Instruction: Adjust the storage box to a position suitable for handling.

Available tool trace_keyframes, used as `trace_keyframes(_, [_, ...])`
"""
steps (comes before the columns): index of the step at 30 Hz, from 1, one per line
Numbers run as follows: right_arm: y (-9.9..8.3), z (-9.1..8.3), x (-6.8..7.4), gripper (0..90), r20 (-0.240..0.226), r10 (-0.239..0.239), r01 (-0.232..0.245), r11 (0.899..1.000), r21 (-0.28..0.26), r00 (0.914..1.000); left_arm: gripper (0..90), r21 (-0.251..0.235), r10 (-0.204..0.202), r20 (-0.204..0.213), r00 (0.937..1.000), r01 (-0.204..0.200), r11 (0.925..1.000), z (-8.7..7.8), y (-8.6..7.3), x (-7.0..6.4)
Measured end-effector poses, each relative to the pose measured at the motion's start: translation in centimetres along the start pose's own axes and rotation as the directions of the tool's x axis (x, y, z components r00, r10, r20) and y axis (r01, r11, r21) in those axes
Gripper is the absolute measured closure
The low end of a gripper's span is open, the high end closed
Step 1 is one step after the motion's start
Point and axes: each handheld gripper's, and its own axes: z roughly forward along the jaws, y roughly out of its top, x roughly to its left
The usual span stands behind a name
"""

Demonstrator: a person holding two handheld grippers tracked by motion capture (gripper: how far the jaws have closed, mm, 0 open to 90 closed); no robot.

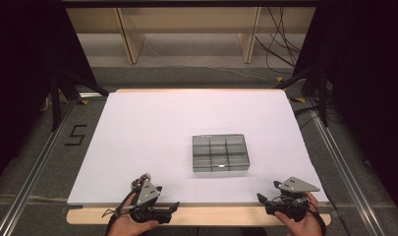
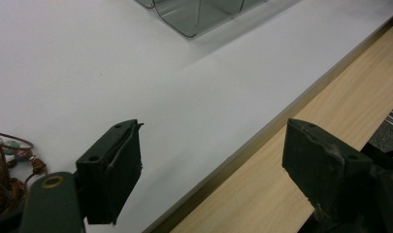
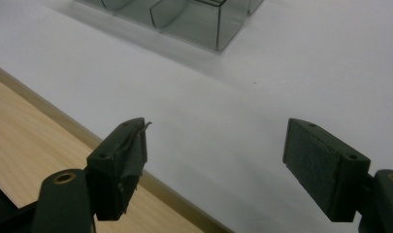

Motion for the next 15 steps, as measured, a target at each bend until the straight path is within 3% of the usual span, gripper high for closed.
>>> trace_keyframes(2, [0.03,-0.07,-0.02,24.1,0.008,0.007,-0.007,1.000,-0.010,0.9999,21.2,0.001,0.024,-0.006,0.9997,-0.024,0.9997,-0.04,0.05,0.11])
trace_keyframes(5, [-0.05,-0.05,-0.05,23.5,0.026,0.022,-0.022,1.000,-0.019,0.9994,21.2,-0.008,0.020,-0.011,0.9997,-0.020,0.9998,0.00,0.03,0.09])
trace_keyframes(6, [-0.10,-0.09,0.06,23.5,0.022,0.047,-0.046,0.999,-0.014,0.9987,21.2,-0.010,0.018,-0.011,0.9998,-0.018,0.9998,0.01,0.02,0.10])
trace_keyframes(7, [-0.10,-0.09,0.06,23.5,0.022,0.047,-0.046,0.999,-0.014,0.9987,21.2,-0.010,0.018,-0.011,0.9998,-0.018,0.9998,0.01,0.02,0.10])
trace_keyframes(8, [-0.05,-0.12,-0.19,23.5,0.038,0.008,-0.007,1.000,-0.018,0.9992,21.2,-0.006,0.018,-0.009,0.9998,-0.018,0.9998,0.01,0.03,0.12])
trace_keyframes(15, [-0.05,-0.04,-0.37,23.2,0.021,0.008,-0.007,1.000,-0.021,0.9997,21.2,-0.004,0.020,-0.010,0.9997,-0.020,0.9998,0.04,0.04,0.16])
